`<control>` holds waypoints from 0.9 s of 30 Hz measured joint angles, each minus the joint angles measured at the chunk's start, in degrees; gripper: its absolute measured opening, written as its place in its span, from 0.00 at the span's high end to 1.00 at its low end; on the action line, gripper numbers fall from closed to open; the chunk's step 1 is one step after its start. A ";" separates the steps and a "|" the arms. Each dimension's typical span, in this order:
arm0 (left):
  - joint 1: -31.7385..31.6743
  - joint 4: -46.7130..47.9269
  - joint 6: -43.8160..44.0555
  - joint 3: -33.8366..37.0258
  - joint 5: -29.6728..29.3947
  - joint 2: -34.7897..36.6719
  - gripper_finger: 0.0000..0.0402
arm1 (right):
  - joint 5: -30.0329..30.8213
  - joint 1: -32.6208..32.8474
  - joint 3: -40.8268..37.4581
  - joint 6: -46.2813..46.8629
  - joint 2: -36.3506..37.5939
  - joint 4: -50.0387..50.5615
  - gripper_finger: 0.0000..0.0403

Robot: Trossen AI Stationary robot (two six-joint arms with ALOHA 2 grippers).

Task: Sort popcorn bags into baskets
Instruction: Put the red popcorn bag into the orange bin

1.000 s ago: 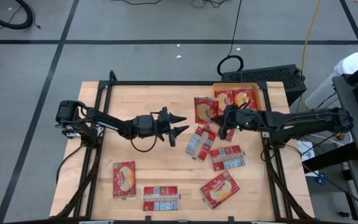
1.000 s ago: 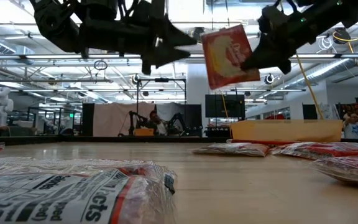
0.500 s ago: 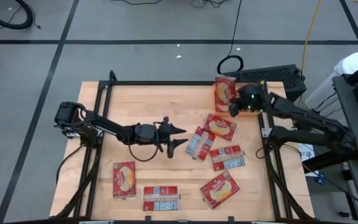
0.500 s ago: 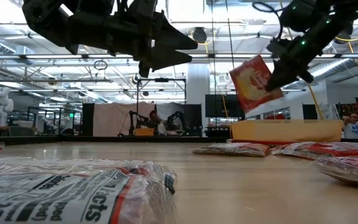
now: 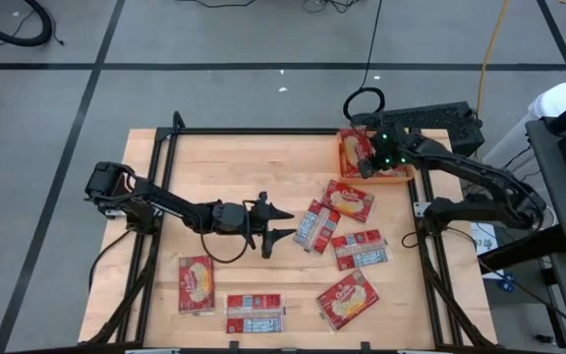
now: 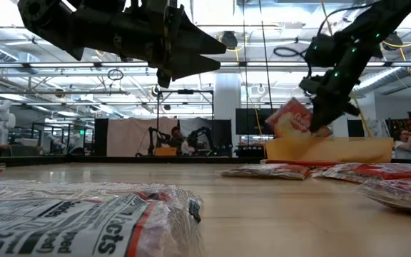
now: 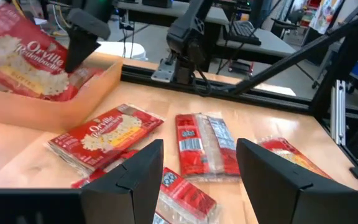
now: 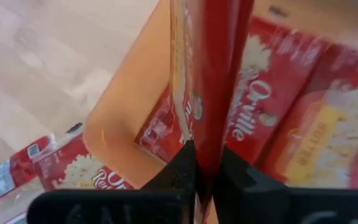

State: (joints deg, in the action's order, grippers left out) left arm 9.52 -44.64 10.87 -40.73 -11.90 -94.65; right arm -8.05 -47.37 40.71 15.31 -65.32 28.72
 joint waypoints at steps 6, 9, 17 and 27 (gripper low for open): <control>1.18 1.04 0.39 0.00 -0.02 0.00 0.48 | -4.40 -1.09 0.00 0.54 -4.00 -1.37 0.93; 1.53 1.05 0.39 0.00 -0.04 0.00 0.48 | -4.08 -1.14 0.00 0.09 -4.80 -1.51 0.93; 1.49 1.11 0.35 0.00 -0.15 0.00 0.48 | 1.75 -1.07 0.00 -1.25 -4.90 -4.01 0.83; 1.51 1.20 1.86 0.00 -0.15 -0.02 0.48 | 6.67 -0.58 -0.07 -1.80 -3.98 -5.34 0.61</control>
State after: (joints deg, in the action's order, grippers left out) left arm 11.03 -43.44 12.74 -40.73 -12.05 -94.67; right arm -1.38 -47.95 40.64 13.51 -69.30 23.37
